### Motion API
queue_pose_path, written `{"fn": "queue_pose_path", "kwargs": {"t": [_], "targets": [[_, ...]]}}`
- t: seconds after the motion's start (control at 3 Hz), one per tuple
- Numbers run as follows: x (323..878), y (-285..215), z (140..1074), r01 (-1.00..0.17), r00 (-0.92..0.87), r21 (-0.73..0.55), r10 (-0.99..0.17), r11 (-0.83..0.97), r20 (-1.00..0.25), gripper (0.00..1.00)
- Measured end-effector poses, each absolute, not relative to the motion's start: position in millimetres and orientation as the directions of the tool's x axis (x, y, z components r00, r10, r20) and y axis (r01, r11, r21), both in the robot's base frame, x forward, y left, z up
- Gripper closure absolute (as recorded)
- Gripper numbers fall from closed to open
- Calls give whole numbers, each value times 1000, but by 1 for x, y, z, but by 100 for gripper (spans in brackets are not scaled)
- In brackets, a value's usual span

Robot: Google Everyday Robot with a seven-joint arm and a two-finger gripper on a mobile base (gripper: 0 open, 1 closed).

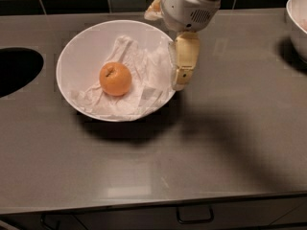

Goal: Pick orange from white bowl

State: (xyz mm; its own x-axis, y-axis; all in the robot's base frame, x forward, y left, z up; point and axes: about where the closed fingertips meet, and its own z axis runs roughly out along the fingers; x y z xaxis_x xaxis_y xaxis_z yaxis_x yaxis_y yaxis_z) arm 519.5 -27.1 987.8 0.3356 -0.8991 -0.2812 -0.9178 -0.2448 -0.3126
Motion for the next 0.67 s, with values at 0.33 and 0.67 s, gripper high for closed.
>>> {"fn": "queue_pose_path", "kwargs": {"t": [0.33, 0.67], "targets": [[520, -25, 988, -916, 341, -316, -897, -249, -282, 0], [532, 10, 985, -890, 421, -313, -862, -332, -281, 0]]}}
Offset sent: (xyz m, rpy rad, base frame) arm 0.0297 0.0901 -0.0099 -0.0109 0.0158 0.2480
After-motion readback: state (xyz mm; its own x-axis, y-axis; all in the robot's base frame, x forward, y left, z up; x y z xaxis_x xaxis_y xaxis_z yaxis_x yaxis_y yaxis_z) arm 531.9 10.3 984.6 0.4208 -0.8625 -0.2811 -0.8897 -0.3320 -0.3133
